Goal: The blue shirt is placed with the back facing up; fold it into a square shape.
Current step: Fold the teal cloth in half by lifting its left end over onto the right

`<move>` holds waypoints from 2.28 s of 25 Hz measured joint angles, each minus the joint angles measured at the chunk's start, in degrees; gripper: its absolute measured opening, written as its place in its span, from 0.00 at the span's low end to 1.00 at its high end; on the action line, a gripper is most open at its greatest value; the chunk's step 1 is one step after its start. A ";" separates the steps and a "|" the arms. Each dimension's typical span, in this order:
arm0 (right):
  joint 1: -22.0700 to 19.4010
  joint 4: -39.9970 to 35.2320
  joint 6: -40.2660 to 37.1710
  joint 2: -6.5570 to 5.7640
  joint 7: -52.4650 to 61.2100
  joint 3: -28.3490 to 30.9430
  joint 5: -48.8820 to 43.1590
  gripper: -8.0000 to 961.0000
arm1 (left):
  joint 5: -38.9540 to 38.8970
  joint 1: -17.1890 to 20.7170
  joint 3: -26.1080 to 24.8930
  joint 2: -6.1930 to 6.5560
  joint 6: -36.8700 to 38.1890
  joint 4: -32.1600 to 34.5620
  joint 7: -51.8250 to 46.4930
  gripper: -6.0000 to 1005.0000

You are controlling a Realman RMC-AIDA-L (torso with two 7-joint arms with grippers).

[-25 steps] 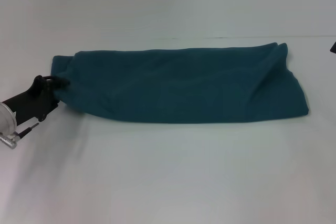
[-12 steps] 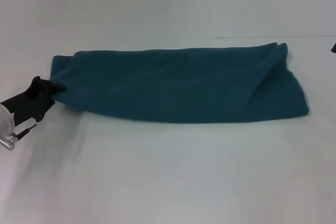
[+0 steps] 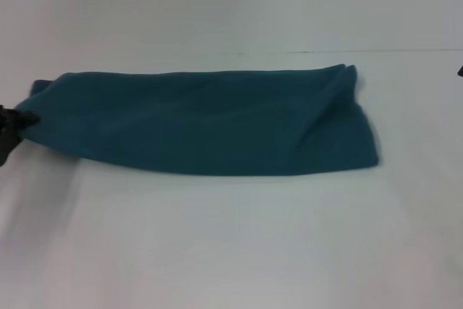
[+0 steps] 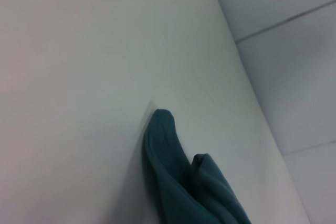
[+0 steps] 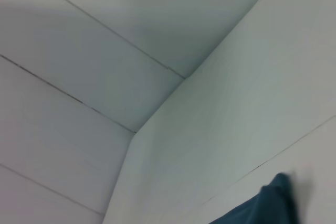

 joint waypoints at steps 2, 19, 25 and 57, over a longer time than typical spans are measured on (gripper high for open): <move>-0.01 0.26 0.28 0.00 0.04 0.26 -0.04 0.87 | 0.32 0.64 -0.37 0.67 -0.07 0.48 0.07 0.05; 0.75 0.48 0.38 0.05 0.13 0.41 -0.16 0.87 | 3.40 1.88 -3.51 1.68 1.75 5.25 4.32 0.05; 0.74 0.48 -0.16 0.10 0.06 0.37 -0.16 0.87 | -0.47 0.43 -3.48 1.66 9.01 6.91 5.23 0.05; 0.43 0.48 -1.49 0.91 -0.41 0.28 -0.16 0.87 | -7.63 -19.54 16.45 -6.70 6.58 -4.32 24.21 0.09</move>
